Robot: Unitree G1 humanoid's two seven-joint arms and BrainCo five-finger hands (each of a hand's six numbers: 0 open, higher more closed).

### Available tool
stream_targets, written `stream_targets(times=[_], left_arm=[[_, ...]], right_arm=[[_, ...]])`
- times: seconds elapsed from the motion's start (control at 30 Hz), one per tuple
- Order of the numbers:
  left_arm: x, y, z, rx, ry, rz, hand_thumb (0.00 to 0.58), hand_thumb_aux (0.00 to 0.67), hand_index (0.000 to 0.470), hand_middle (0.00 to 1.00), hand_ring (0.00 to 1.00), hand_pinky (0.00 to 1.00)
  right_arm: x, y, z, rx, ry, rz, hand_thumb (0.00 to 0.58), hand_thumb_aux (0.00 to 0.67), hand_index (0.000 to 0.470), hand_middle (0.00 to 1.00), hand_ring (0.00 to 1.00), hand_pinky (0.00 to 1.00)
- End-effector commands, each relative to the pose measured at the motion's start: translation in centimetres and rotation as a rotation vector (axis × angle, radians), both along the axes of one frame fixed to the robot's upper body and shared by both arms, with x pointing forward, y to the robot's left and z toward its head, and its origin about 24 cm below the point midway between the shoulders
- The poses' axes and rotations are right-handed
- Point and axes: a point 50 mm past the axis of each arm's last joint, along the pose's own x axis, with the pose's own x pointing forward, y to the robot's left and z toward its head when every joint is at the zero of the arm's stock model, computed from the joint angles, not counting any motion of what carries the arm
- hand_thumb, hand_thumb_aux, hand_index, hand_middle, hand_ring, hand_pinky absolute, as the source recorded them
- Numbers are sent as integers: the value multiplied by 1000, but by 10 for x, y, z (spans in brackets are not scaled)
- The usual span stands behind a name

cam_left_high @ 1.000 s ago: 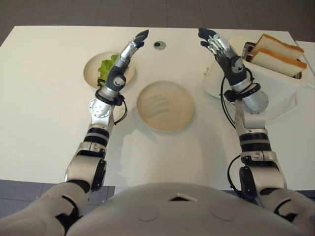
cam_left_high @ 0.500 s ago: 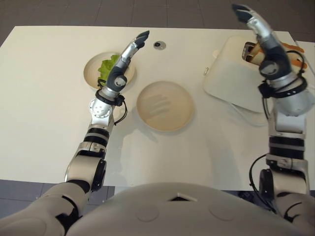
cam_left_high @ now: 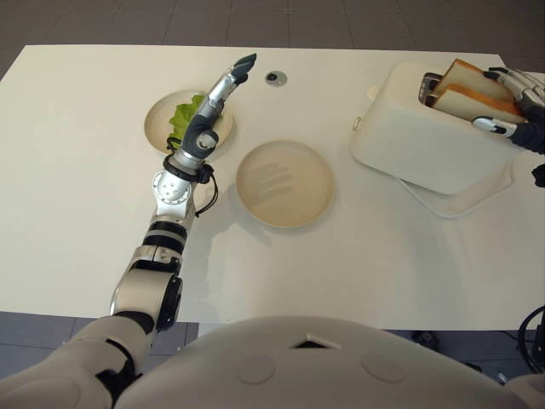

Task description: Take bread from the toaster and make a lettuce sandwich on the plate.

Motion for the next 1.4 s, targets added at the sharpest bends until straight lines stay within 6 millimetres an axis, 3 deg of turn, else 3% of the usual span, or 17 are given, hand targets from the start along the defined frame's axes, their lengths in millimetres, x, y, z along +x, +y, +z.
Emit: stream_targets(times=[0.03, 0.1, 0.3, 0.6, 0.73, 0.77, 0.83, 0.87, 0.9, 0.93, 0.97, 1.0, 1.4], left_arm=[[1, 0, -2, 14, 8, -1, 0, 0, 0, 0, 0, 0], [1, 0, -2, 15, 9, 1, 0, 0, 0, 0, 0, 0], [1, 0, -3, 18, 13, 1, 0, 0, 0, 0, 0, 0], [0, 0, -4, 18, 15, 3, 0, 0, 0, 0, 0, 0], [0, 0, -4, 19, 16, 4, 0, 0, 0, 0, 0, 0], [0, 0, -5, 20, 17, 4, 0, 0, 0, 0, 0, 0], [0, 0, -5, 23, 18, 3, 0, 0, 0, 0, 0, 0], [0, 0, -5, 24, 19, 2, 0, 0, 0, 0, 0, 0], [0, 0, -5, 25, 19, 1, 0, 0, 0, 0, 0, 0], [0, 0, -5, 25, 20, 1, 0, 0, 0, 0, 0, 0], [0, 0, -5, 26, 20, 1, 0, 0, 0, 0, 0, 0], [0, 0, -5, 26, 20, 1, 0, 0, 0, 0, 0, 0], [0, -3, -6, 39, 22, -12, 0, 0, 0, 0, 0, 0]], right_arm=[[2, 9, -9, 1, 47, 64, 541, 497, 348, 0, 0, 0], [2, 14, -2, 12, -3, 104, 580, 670, 470, 0, 0, 0], [-2, 21, 28, 13, -227, 164, 580, 670, 470, 0, 0, 0], [-6, 19, 46, 33, -389, 153, 580, 670, 470, 0, 0, 0], [-5, 18, 44, 85, -379, 158, 580, 670, 470, 125, 125, 125], [-4, 18, 42, 92, -366, 158, 580, 670, 470, 208, 208, 208], [-4, 18, 41, 109, -355, 162, 580, 670, 470, 596, 596, 596], [-3, 17, 39, 113, -341, 156, 580, 670, 470, 643, 643, 643], [-2, 16, 36, 115, -309, 145, 580, 670, 470, 608, 608, 608], [-1, 15, 32, 110, -279, 134, 580, 670, 470, 475, 475, 475], [0, 14, 27, 102, -248, 118, 487, 402, 282, 51, 51, 51], [1, 12, 22, 89, -215, 109, 0, 0, 0, 0, 0, 0], [9, 13, -9, -25, -15, 110, 0, 0, 0, 0, 0, 0]])
